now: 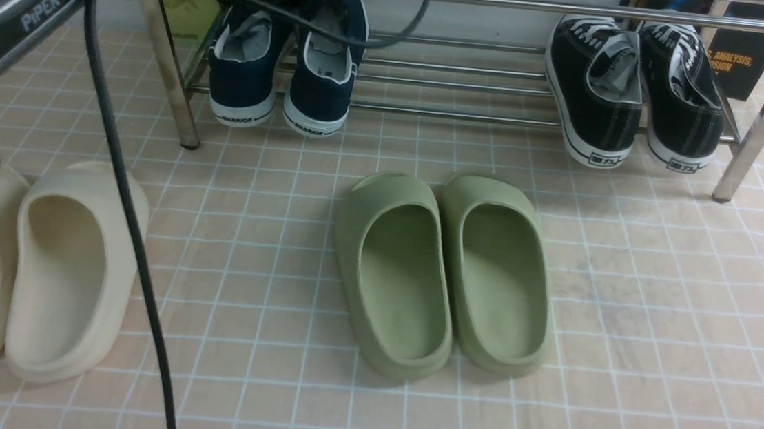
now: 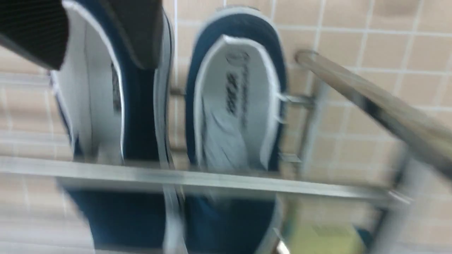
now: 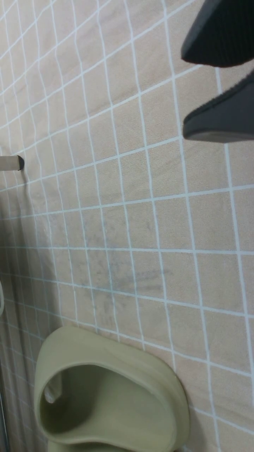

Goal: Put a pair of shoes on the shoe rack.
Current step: Use the left arm to put a shoe into the shoe rack

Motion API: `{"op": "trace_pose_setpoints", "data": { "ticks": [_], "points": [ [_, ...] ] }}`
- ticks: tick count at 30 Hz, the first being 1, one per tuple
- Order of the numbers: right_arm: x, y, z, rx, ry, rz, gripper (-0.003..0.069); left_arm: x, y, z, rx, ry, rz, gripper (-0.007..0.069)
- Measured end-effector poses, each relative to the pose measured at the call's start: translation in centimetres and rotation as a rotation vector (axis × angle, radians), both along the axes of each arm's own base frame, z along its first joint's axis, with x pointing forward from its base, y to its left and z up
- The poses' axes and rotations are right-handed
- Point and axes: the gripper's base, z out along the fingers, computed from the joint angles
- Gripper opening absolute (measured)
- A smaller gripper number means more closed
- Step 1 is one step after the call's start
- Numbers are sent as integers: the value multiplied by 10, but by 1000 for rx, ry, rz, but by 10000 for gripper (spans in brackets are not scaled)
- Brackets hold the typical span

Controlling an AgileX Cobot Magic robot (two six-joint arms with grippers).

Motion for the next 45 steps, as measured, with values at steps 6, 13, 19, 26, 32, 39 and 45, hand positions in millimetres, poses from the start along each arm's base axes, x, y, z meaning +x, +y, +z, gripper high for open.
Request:
{"op": "trace_pose_setpoints", "data": {
  "ticks": [6, 13, 19, 26, 32, 39, 45],
  "points": [
    [0, 0, 0, 0, 0, 0, 240, 21, -9, -51, 63, 67, -35, 370],
    [0, 0, 0, 0, 0, 0, 240, 32, -7, -68, 78, 25, 44, 189],
    [0, 0, 0, 0, 0, 0, 240, 35, -7, -64, 11, -30, 100, 39],
    [0, 0, 0, 0, 0, 0, 240, 37, -9, -62, -109, -59, 158, 38],
    [0, 0, 0, 0, 0, 0, 240, 38, -10, -60, -190, -74, 202, 38],
    [0, 0, 0, 0, 0, 0, 240, 41, -10, -58, -330, -100, 265, 38],
    [0, 0, 0, 0, 0, 0, 240, 41, -9, -59, -352, -102, 291, 43]
  ]
}}
